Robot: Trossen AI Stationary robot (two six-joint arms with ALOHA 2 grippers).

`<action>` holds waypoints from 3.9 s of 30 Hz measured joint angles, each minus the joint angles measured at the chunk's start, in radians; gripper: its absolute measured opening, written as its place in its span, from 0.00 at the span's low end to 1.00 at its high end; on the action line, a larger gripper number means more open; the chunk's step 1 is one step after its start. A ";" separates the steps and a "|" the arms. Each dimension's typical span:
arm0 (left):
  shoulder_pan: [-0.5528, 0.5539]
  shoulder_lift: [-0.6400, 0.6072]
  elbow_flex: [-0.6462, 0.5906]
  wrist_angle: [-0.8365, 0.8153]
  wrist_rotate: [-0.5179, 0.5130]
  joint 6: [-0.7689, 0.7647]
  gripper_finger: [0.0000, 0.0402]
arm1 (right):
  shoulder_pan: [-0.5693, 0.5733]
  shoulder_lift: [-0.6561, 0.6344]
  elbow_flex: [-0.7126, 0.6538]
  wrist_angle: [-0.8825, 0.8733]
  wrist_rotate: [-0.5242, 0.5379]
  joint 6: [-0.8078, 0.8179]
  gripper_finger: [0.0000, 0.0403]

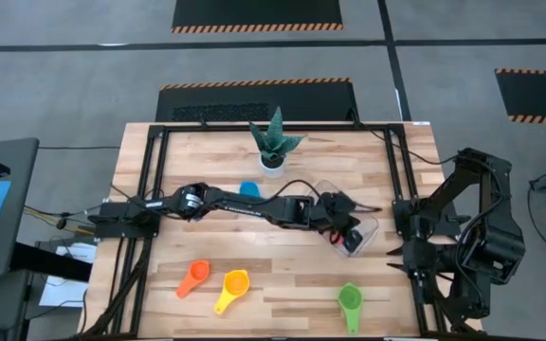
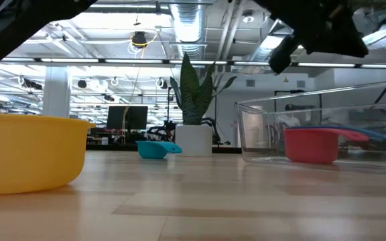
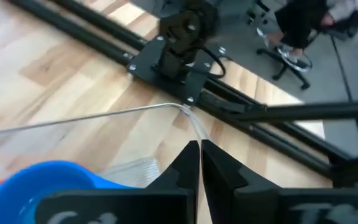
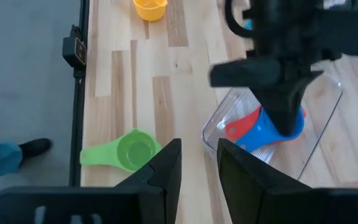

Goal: Nest measuring cups in basket
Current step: Stack the blue measuring cup on top of the red measuring cup

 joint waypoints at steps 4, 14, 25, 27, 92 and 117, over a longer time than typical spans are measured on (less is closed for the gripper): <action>-0.002 0.000 0.000 0.000 -0.006 0.078 0.00 | 0.000 0.001 0.000 0.000 -0.009 0.051 0.32; 0.000 -0.027 0.000 -0.047 0.039 0.227 0.00 | -0.041 0.004 0.000 0.033 0.001 0.262 0.32; -0.060 -0.389 0.000 -0.703 -0.065 0.434 0.00 | -0.216 0.010 0.000 0.179 -0.013 0.120 0.32; -0.080 -0.432 -0.002 -0.786 -0.128 0.429 0.00 | -0.280 0.023 -0.003 0.182 -0.029 0.070 0.32; -0.258 -0.628 -0.020 -1.180 -0.451 0.187 0.00 | -0.818 0.108 -0.632 0.412 -0.421 -0.031 0.32; -0.258 -0.628 -0.020 -1.180 -0.451 0.187 0.00 | -0.818 0.109 -0.689 0.514 -0.460 -0.051 0.32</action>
